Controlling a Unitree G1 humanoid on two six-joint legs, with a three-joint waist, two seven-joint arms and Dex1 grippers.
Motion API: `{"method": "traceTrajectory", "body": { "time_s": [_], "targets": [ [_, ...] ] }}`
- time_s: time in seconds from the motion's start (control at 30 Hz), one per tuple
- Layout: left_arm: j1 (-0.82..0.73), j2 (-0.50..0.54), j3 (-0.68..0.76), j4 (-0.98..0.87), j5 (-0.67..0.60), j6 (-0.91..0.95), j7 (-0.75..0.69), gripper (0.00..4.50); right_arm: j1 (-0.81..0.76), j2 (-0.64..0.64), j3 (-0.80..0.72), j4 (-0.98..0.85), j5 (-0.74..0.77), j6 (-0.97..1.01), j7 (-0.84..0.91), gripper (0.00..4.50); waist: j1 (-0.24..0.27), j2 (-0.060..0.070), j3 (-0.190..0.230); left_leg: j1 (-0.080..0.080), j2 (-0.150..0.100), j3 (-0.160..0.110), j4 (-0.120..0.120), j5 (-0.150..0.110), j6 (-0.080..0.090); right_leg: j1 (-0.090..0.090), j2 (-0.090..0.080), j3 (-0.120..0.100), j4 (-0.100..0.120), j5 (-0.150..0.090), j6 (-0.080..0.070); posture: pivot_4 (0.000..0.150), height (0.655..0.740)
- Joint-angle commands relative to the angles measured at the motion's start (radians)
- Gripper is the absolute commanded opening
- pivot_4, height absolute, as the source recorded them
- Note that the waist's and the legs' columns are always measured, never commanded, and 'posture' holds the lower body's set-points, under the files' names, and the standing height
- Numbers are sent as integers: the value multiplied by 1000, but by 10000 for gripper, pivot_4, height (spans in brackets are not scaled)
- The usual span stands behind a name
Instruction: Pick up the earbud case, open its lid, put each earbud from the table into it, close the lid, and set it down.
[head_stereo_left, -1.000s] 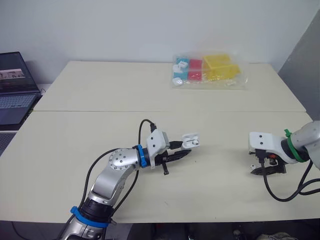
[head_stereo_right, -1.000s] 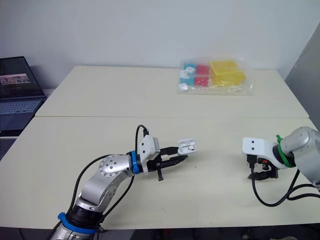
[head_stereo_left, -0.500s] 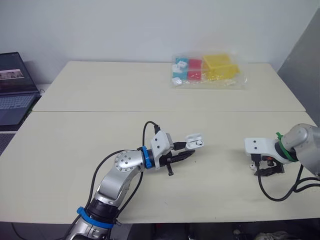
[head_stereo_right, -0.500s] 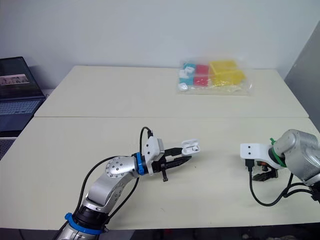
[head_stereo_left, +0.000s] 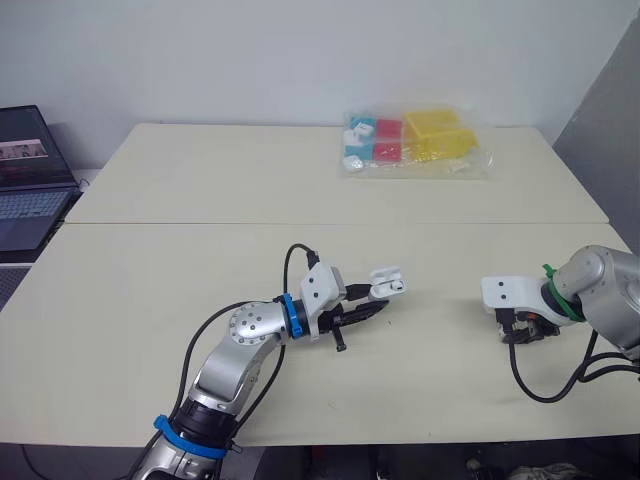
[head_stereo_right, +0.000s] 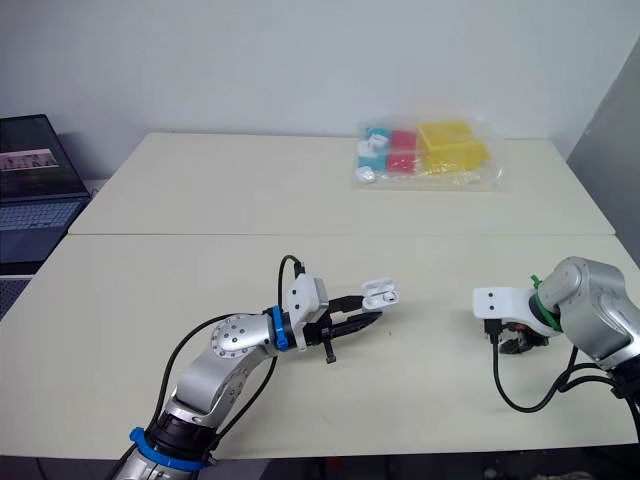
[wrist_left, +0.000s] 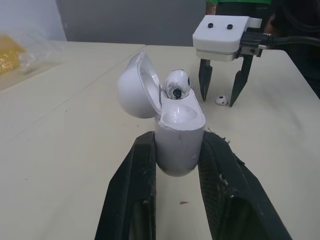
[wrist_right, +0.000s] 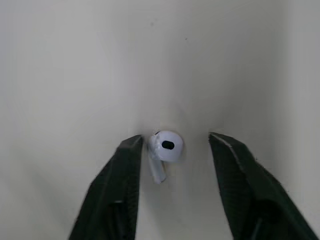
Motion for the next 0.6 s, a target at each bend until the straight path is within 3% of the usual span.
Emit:
{"method": "traceTrajectory", "body": {
  "time_s": [0.03,0.07,0.37,0.6],
  "targets": [
    [-12,-5,0,-14,-2,-25,-3,7984,9,4,-13,-10,-1,2,2,6827,0,0,0,0,0,0,0,0,0,0,0,0,0,0,0,1500,7400],
    [-13,-5,0,-12,-1,-27,-2,7984,7,4,-14,-9,0,1,3,4158,0,0,0,0,0,0,0,0,0,0,0,0,0,0,0,1500,7400],
    [-18,-6,1,1,2,-38,-4,7984,-7,-2,-31,1,5,-26,8,4085,0,0,0,0,0,0,0,0,0,0,0,0,0,0,0,1500,7400],
    [-27,-14,25,4,-19,-25,10,7984,-51,-29,-231,-94,151,-42,2,4085,1,0,0,-1,0,1,0,0,0,-1,0,0,0,0,0,1500,7400]
  ]
}}
